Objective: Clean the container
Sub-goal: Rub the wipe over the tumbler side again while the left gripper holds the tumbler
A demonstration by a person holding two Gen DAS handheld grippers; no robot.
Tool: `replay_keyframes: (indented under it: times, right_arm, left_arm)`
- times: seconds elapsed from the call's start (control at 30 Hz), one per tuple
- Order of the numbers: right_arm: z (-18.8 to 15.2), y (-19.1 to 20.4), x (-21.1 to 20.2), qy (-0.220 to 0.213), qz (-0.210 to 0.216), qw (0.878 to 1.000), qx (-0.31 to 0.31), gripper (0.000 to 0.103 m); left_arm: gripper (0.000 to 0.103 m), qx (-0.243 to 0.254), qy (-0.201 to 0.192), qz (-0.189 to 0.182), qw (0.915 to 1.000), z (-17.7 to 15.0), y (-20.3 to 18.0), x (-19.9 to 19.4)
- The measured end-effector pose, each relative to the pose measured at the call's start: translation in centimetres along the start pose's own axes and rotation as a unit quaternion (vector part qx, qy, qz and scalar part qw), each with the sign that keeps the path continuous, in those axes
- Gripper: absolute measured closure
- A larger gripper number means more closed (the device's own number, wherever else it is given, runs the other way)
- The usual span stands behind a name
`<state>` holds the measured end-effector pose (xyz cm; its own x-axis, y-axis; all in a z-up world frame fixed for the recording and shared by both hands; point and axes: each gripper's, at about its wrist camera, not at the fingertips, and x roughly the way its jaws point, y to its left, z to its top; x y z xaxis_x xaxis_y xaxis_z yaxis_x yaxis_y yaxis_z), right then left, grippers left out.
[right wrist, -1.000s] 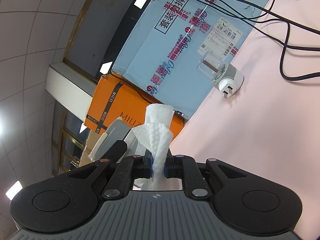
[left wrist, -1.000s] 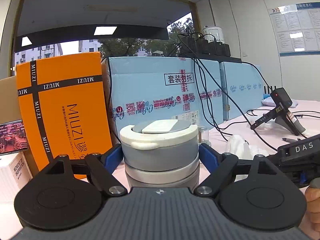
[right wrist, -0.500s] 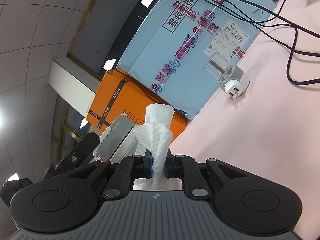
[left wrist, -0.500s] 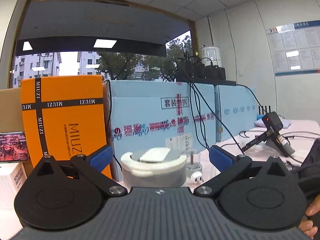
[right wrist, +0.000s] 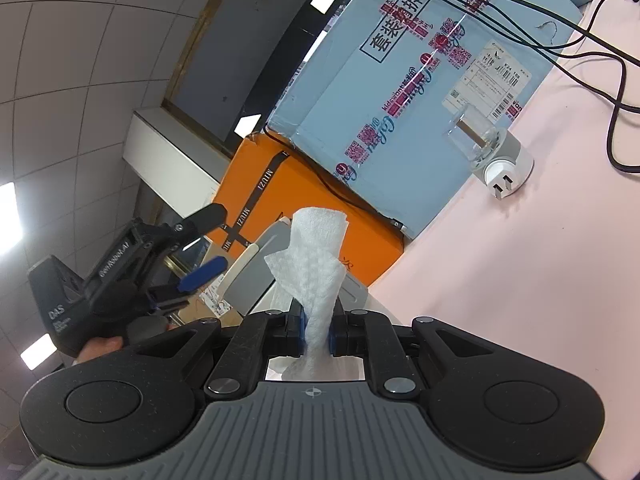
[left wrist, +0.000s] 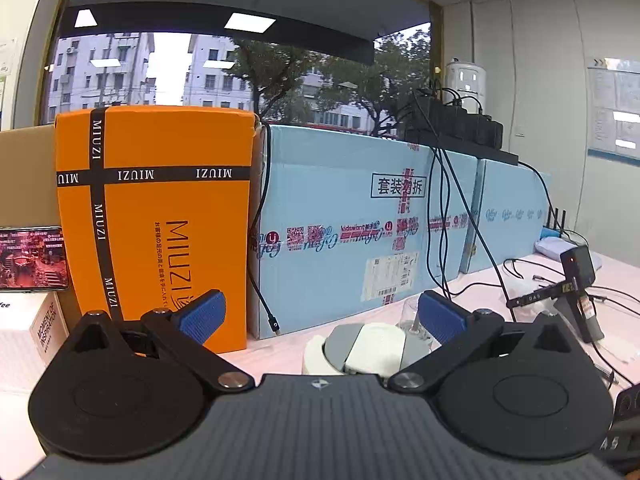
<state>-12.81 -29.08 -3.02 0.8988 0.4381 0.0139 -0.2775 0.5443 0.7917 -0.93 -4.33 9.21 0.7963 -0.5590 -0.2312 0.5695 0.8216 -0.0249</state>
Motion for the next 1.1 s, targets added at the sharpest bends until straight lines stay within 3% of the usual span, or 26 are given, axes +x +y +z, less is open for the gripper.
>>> replay_keyframes:
  times: [0.1, 0.27, 0.43, 0.63, 1.0, 1.1]
  right_arm:
    - [0.0, 0.2, 0.1, -0.012, 0.001, 1.0, 0.011, 0.092]
    - [0.2, 0.4, 0.3, -0.059, 0.025, 0.994, 0.083, 0.092]
    - [0.2, 1.4, 0.4, -0.088, 0.03, 0.991, 0.093, 0.092]
    - [-0.3, 2.2, 1.1, -0.073, 0.018, 0.995, 0.067, 0.092]
    - [-2.7, 2.9, 2.8, -0.011, -0.078, 0.997, -0.025, 0.091]
    - [-3.3, 3.1, 3.6, 0.027, -0.105, 0.993, -0.048, 0.09]
  left_arm:
    - [0.0, -0.003, 0.017, -0.005, 0.9998, -0.3, 0.6, 0.6]
    - [0.0, 0.013, 0.026, -0.016, 0.9995, -1.1, 0.4, 1.0]
    - [0.0, -0.02, 0.033, -0.036, 0.9986, -1.4, 1.1, 1.5]
    - [0.0, -0.04, 0.037, -0.061, 0.9966, -1.7, 1.4, 1.9]
    - [0.0, -0.033, 0.032, -0.048, 0.9978, -1.6, 1.5, 1.6]
    - [0.0, -0.029, 0.031, -0.048, 0.9979, -1.6, 1.4, 1.5]
